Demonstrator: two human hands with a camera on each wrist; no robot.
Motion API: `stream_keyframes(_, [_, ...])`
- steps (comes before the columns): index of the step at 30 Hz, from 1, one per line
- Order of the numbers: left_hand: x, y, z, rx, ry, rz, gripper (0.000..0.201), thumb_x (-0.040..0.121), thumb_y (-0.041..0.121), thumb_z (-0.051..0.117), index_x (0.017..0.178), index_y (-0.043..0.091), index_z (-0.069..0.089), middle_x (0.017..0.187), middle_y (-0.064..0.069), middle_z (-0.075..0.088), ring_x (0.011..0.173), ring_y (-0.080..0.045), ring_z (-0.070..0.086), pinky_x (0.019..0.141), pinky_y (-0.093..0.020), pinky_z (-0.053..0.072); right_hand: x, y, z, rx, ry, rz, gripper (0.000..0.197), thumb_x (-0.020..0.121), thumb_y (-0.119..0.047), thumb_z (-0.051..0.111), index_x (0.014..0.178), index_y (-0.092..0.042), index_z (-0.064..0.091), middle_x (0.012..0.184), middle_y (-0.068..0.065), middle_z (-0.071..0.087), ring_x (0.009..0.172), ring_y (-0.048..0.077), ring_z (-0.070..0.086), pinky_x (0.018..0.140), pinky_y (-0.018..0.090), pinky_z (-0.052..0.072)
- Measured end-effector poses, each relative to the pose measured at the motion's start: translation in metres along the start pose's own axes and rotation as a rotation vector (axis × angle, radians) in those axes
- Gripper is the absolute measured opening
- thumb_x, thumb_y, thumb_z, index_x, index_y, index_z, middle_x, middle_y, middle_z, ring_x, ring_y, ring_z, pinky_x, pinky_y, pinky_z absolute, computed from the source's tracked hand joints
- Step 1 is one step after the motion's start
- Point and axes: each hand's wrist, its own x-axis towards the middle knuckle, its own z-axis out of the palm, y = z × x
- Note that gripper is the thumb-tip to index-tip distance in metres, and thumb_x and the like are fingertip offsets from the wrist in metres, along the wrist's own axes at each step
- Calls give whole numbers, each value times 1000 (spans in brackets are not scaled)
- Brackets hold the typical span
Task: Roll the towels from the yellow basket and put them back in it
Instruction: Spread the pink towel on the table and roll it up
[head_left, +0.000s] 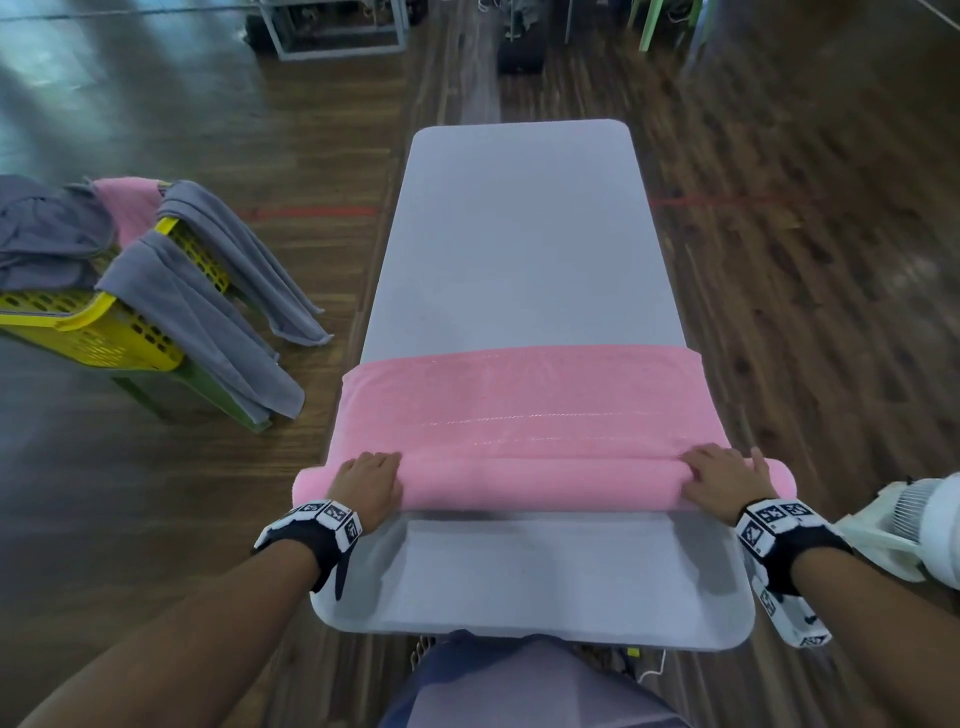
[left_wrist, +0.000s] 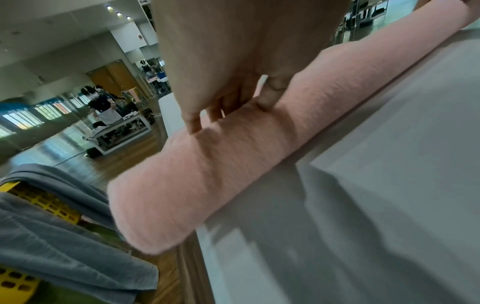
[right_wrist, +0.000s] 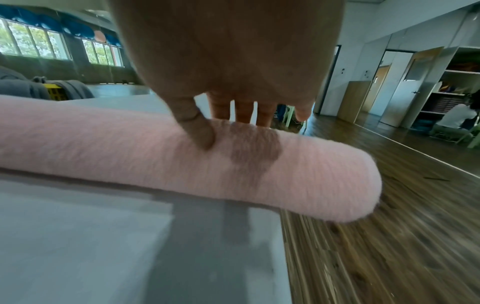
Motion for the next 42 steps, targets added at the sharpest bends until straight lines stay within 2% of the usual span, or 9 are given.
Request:
stream_keyframes(5, [-1,3,10,53,1,19,64,92,45,49,144,12,33,145,-5,42,133,-24,37,113,-42,21,-4,-6,11,77,42,-41,64,86,-60,49,143,-37,31,148,-12,37,137,16,32,112,55,16])
stream_keyframes(11, [0,-1,3,59,-73,39,43,82,38,53,122,21,57,121,-2,61,111,-23,52,96,-36,37,-6,-2,1,18,-69,1,51,82,-41,56,133,-38,47,134,-7,53,122,20,46,104,40,30])
stream_keyframes(16, [7,-4,-2,13,0,-34,57,100,43,31,149,15,24,152,-1,33,137,-21,31,114,-43,20,1,-5,-2,174,92,-30,53,95,-47,44,145,-33,34,150,-9,36,137,16,34,114,51,18])
stream_keyframes(19, [-6,0,7,147,-45,17,61,90,49,48,142,19,36,143,1,44,131,-21,38,111,-40,24,-12,-13,18,111,33,-23,67,83,-55,57,142,-33,35,144,-9,41,135,15,34,113,50,18])
stream_keyframes(23, [-10,1,1,194,-73,54,45,77,47,51,115,23,59,116,2,61,108,-22,51,93,-37,35,-20,-10,22,-4,-41,-24,53,76,-46,59,127,-37,48,130,-9,54,123,18,46,109,47,24])
stream_keyframes(28, [-1,-4,-3,-8,39,-1,51,97,44,30,138,17,43,140,-2,49,126,-22,44,105,-38,30,-8,-5,9,64,75,9,50,92,-38,43,142,-35,37,151,-8,34,137,17,32,115,51,16])
stream_keyframes(31, [-4,-5,4,39,-67,41,68,89,58,46,143,18,38,145,0,44,131,-21,40,111,-39,25,-16,-9,19,141,84,-13,62,91,-56,45,146,-31,31,150,-7,35,138,17,31,113,53,14])
stream_keyframes(37, [-14,-1,0,141,-156,67,35,82,45,48,104,20,59,110,0,61,107,-23,52,89,-37,35,-30,-6,27,69,46,-25,45,80,-38,55,124,-37,53,127,-11,59,121,16,48,111,49,22])
stream_keyframes(42, [-12,-1,7,-74,43,-41,64,94,48,16,143,12,37,142,-6,46,130,-25,40,113,-43,23,-18,-9,16,130,114,16,53,95,-44,39,146,-33,30,154,-8,30,140,15,26,115,56,10])
